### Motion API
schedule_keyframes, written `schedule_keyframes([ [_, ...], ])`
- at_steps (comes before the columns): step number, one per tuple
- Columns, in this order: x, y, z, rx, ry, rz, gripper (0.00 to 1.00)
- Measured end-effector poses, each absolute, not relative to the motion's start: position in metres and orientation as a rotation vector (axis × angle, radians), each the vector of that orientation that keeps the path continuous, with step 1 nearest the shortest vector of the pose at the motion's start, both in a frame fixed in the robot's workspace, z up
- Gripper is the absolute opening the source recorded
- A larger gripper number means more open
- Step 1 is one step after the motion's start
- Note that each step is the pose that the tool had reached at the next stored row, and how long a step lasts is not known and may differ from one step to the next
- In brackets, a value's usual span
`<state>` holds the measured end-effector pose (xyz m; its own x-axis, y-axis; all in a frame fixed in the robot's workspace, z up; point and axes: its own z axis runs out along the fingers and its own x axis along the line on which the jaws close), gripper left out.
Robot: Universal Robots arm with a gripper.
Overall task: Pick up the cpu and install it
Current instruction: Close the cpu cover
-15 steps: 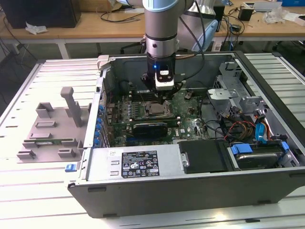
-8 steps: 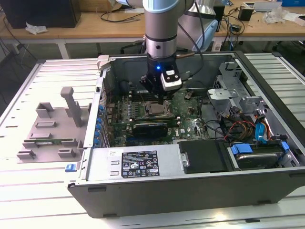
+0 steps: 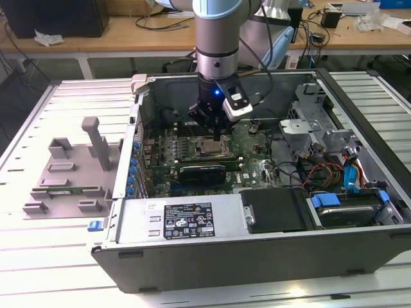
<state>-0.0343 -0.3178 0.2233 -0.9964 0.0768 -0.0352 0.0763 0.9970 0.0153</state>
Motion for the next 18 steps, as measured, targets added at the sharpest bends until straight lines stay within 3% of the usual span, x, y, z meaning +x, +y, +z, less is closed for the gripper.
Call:
schedule_keyframes([
  [18, -0.048, -0.324, 0.205, -0.071, 3.11, 0.02, 0.11],
])
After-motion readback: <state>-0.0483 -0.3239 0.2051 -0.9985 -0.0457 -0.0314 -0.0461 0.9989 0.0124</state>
